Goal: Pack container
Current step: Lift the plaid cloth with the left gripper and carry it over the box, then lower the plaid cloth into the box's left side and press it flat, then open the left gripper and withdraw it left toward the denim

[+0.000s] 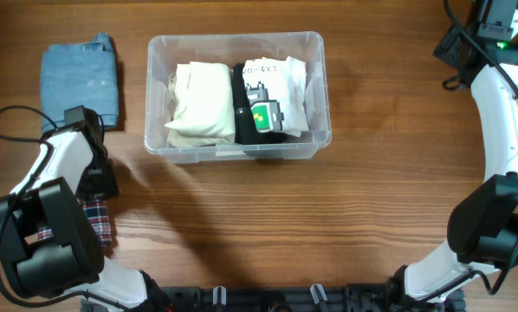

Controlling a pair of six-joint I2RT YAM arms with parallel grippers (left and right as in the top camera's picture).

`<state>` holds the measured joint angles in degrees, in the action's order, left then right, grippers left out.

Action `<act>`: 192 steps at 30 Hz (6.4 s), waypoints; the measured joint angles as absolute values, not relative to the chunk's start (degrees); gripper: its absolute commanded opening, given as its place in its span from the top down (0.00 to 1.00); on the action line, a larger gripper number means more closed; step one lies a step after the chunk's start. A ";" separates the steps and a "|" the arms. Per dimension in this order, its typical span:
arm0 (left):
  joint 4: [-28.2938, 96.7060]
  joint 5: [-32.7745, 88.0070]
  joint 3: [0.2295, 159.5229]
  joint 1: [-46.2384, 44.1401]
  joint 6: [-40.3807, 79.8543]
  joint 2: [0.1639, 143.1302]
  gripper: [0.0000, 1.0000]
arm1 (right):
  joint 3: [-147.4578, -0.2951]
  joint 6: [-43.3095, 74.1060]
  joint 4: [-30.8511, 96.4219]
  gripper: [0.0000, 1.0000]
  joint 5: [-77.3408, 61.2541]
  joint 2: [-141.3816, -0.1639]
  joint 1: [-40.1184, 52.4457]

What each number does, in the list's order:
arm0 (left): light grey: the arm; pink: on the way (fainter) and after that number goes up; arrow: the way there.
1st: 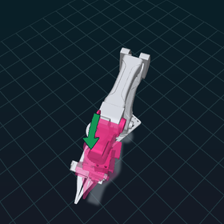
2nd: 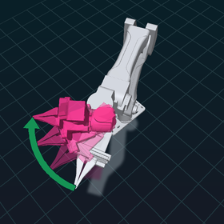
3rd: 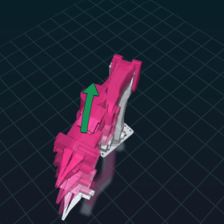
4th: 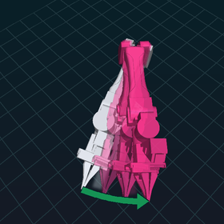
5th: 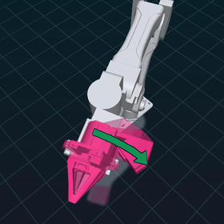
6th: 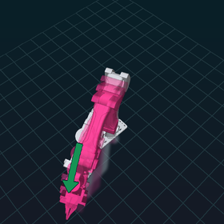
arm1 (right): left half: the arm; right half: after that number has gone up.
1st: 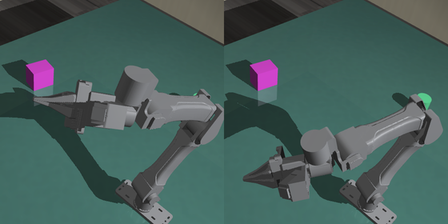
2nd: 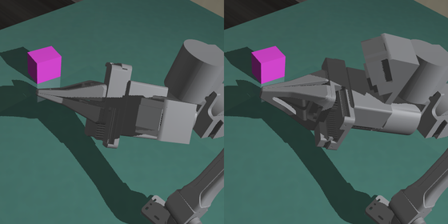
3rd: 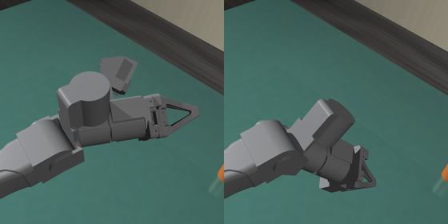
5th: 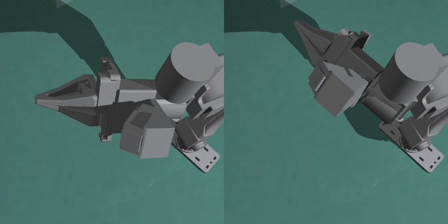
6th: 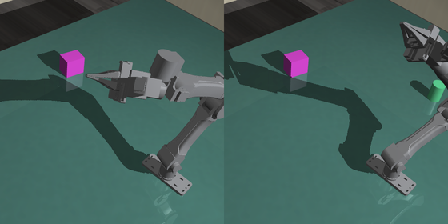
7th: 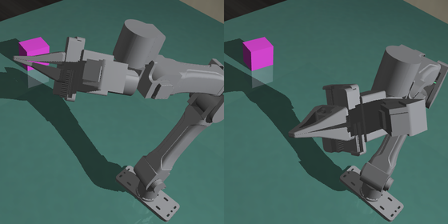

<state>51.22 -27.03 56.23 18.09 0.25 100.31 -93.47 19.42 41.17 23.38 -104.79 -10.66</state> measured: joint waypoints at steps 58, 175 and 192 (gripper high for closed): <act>77.58 -12.93 115.98 -20.69 39.59 105.97 0.96 | -93.45 19.42 41.15 0.00 23.35 -104.79 -10.66; 71.31 -19.18 117.89 -2.17 30.65 107.50 0.12 | -93.47 19.42 41.15 0.00 22.52 -104.79 -10.68; 64.55 -21.19 112.77 18.17 30.55 129.27 0.17 | -93.45 19.42 41.15 0.00 22.52 -104.79 -10.68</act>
